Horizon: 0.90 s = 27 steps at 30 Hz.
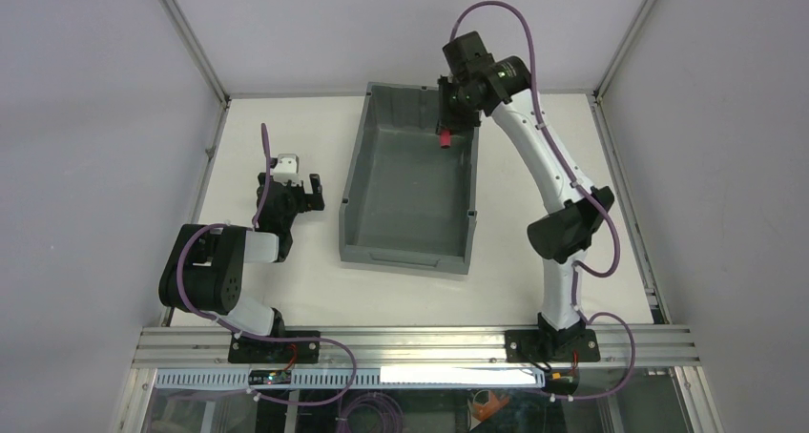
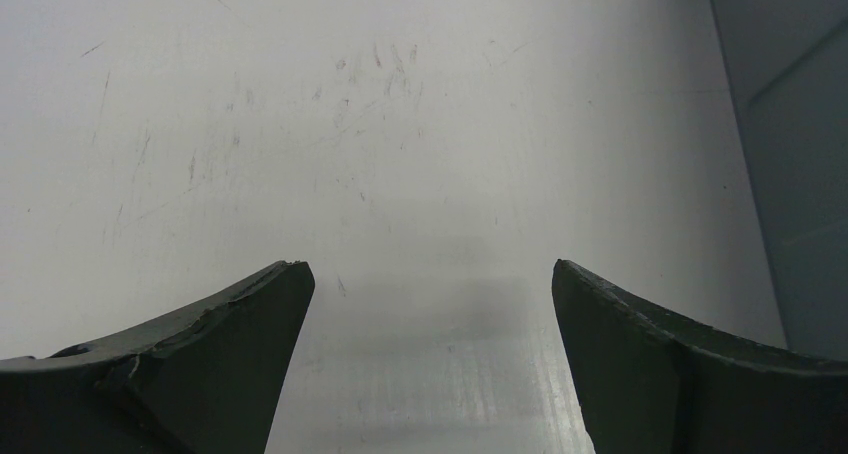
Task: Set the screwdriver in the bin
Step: Place the screwdriver in the bin.
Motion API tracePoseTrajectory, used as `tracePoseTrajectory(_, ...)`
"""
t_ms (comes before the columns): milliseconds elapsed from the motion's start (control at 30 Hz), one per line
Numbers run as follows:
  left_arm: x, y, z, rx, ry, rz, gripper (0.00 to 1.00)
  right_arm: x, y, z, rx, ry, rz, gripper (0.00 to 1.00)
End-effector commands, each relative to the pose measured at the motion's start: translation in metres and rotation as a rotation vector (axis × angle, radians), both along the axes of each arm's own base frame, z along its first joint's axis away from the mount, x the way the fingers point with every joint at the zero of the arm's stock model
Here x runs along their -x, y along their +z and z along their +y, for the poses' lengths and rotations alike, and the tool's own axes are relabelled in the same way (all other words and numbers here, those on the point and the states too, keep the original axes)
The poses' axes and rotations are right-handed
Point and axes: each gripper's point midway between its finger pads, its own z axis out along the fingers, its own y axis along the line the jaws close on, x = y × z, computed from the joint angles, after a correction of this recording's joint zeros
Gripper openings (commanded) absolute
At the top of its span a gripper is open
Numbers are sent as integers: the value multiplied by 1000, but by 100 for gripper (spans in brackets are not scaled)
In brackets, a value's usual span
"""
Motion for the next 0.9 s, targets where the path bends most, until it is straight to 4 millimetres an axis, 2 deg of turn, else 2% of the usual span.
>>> tracePoseTrajectory(0,-3,17,1,16,-2,-56,99,-8,7,32,-80,23,-33,10)
tracePoseTrajectory(200,-3,16,1,15,-2,-54,99,-12,-27,56,-71,28,23,10)
tracePoseTrajectory(400,-3,16,1,16,-2,-54,99,-12,-65,70,-12,22,80,10)
tracePoseTrajectory(867,-3,17,1,16,-2,-55,99,-21,-159,69,143,-18,194,10)
